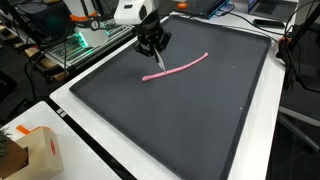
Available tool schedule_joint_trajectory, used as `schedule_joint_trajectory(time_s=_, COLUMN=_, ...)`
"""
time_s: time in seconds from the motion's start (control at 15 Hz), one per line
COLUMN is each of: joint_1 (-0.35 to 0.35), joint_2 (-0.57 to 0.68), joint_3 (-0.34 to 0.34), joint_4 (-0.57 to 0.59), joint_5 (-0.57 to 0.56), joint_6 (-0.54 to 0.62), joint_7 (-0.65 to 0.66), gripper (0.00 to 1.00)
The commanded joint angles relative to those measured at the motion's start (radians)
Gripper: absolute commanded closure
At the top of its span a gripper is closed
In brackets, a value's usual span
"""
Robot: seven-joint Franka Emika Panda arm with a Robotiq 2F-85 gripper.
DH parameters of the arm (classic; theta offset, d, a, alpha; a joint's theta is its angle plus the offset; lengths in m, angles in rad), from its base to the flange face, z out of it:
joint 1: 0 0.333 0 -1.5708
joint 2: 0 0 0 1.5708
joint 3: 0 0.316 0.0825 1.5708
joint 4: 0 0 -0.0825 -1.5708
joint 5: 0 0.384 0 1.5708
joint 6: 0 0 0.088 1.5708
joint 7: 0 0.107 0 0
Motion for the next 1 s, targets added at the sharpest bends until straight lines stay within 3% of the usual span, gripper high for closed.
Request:
schedule_joint_trajectory(time_s=0.0, joint_1=0.026, joint_2=-0.009, joint_3=0.021, joint_4=-0.003, joint_5=0.005, joint_6=-0.006, joint_7=0.009, gripper=0.99)
schedule_joint_trajectory(time_s=0.47, joint_1=0.099, joint_2=-0.016, joint_3=0.075, joint_4=0.034, joint_5=-0.071, joint_6=-0.047, joint_7=0.078, gripper=0.99)
schedule_joint_trajectory(time_s=0.93, joint_1=0.200, joint_2=-0.022, joint_3=0.140, joint_4=0.170, joint_5=-0.269, joint_6=-0.256, joint_7=0.340, gripper=0.99)
